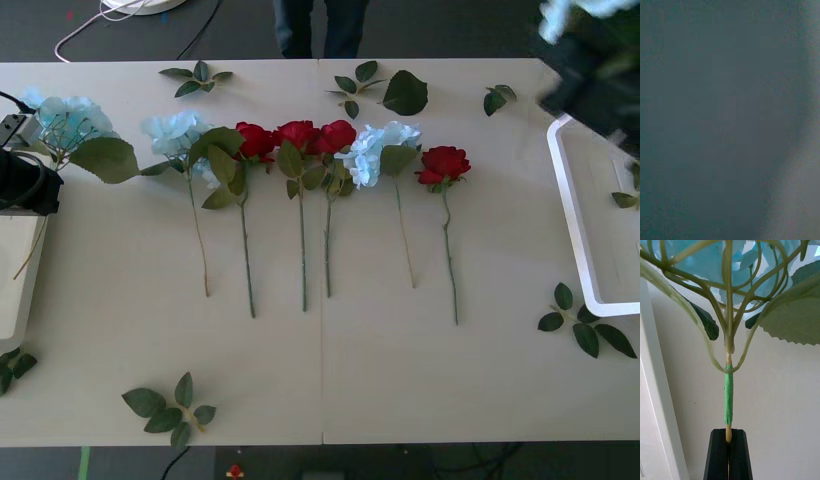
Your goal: Place the red flowers into the right box and the blue flowers into the left box. If a person shows an open palm, hand one flower to the person first, then continue sorting.
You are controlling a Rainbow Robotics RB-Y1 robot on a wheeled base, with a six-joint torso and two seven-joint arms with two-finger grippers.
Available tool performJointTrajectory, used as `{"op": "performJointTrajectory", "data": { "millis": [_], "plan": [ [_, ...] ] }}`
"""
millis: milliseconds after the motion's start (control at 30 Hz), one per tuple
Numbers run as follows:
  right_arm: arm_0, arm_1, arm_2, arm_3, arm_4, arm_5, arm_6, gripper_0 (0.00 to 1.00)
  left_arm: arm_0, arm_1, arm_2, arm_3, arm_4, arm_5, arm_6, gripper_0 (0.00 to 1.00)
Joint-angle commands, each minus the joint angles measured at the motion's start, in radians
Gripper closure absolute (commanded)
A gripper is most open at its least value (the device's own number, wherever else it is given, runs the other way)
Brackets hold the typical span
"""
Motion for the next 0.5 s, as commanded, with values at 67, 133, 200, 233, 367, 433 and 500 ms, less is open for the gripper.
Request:
{"op": "performJointTrajectory", "data": {
  "millis": [67, 133, 200, 233, 367, 433, 500],
  "plan": [
    [-0.190, 0.060, 0.126, 0.065, 0.096, -0.108, 0.024, 1.00, -0.037, 0.053, 0.021, -0.018, -0.003, 0.008, 0.019, 1.00],
    [-0.248, 0.071, 0.172, 0.108, 0.127, -0.152, 0.024, 1.00, -0.037, 0.053, 0.021, -0.018, -0.003, 0.008, 0.019, 1.00],
    [-0.293, 0.078, 0.211, 0.148, 0.136, -0.195, 0.024, 1.00, -0.037, 0.053, 0.021, -0.018, -0.003, 0.008, 0.019, 1.00],
    [-0.322, 0.088, 0.236, 0.174, 0.136, -0.223, 0.024, 1.00, -0.037, 0.053, 0.021, -0.018, -0.003, 0.008, 0.019, 1.00],
    [-0.420, 0.115, 0.305, 0.269, 0.136, -0.304, 0.026, 1.00, -0.037, 0.053, 0.021, -0.018, -0.003, 0.008, 0.019, 1.00],
    [-0.469, 0.131, 0.340, 0.317, 0.136, -0.347, 0.026, 1.00, -0.037, 0.053, 0.021, -0.018, -0.003, 0.008, 0.019, 1.00],
    [-0.515, 0.147, 0.369, 0.369, 0.136, -0.376, 0.026, 1.00, -0.037, 0.053, 0.021, -0.018, -0.003, 0.008, 0.019, 1.00]
  ]
}}
